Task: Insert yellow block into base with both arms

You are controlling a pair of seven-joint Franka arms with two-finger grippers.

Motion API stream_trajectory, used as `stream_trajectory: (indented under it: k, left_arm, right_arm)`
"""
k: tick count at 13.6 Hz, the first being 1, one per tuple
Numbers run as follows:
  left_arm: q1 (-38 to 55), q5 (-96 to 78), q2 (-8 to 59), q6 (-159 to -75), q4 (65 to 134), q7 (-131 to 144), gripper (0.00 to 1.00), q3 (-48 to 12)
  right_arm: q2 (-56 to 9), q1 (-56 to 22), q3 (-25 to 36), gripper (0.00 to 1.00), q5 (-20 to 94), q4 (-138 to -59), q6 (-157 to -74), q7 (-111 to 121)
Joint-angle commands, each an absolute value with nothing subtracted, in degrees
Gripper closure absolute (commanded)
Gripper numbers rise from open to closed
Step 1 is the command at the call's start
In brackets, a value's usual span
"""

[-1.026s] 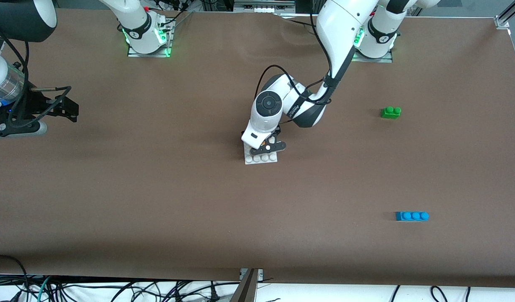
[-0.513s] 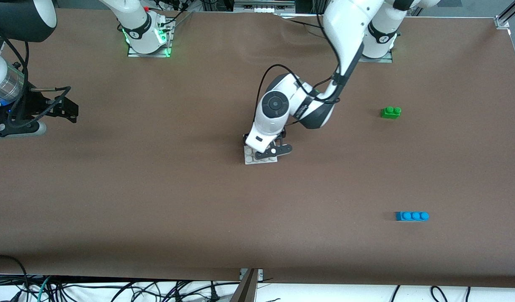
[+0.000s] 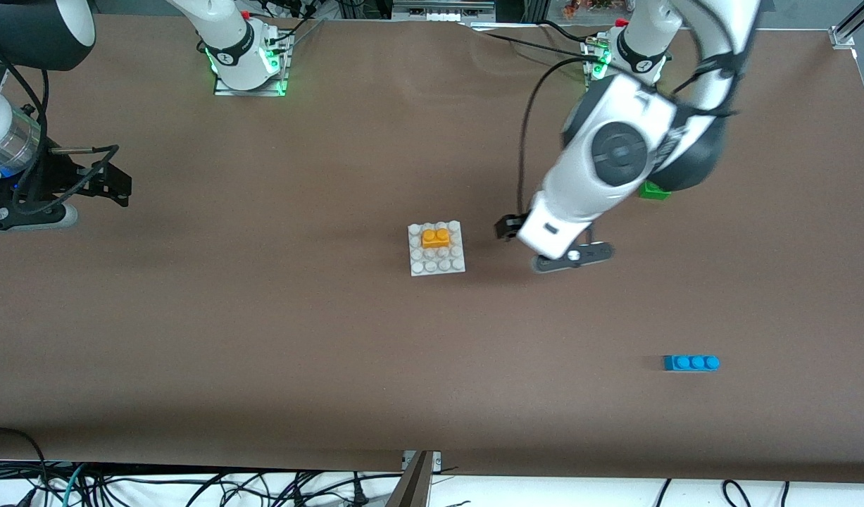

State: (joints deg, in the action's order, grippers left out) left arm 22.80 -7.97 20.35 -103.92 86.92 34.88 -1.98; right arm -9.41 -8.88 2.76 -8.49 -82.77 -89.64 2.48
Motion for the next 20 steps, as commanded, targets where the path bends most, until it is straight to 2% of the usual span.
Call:
stream_trajectory:
  k: [1, 3, 6, 7, 13, 20]
  left_arm:
    - [16.2, -6.7, 10.0, -98.1, 94.0, 26.2, 0.00, -2.8]
    - [12.1, -5.6, 5.0, -95.0, 96.0, 19.8, 0.00, -2.5]
    - [10.7, 0.9, -2.2, -91.1, 100.6, 15.5, 0.00, -2.5]
    - [10.1, 1.0, -1.9, -89.0, 99.4, 15.4, 0.00, -2.5]
    - [3.3, 0.9, -1.9, -88.9, 98.5, 5.7, 0.00, -2.5]
    - [2.0, -0.9, -1.6, -89.1, 97.3, 5.4, 0.00, -2.5]
  right_arm:
    - [-9.1, -8.5, 2.6, 0.01, -8.3, -82.8, -89.9, 2.4]
    - [-9.1, -8.5, 3.1, 0.01, -8.2, -82.8, -89.9, 2.4]
    - [-9.1, -8.0, 4.0, 0.01, -5.5, -82.8, -89.9, 2.4]
    - [-9.1, -8.0, 4.2, 0.01, -5.4, -82.8, -89.9, 2.4]
    - [-9.0, -8.0, 4.1, 0.01, -5.7, -82.6, -89.9, 3.5]
    - [-9.1, -7.7, 4.1, 0.01, -5.5, -81.7, -89.8, 3.6]
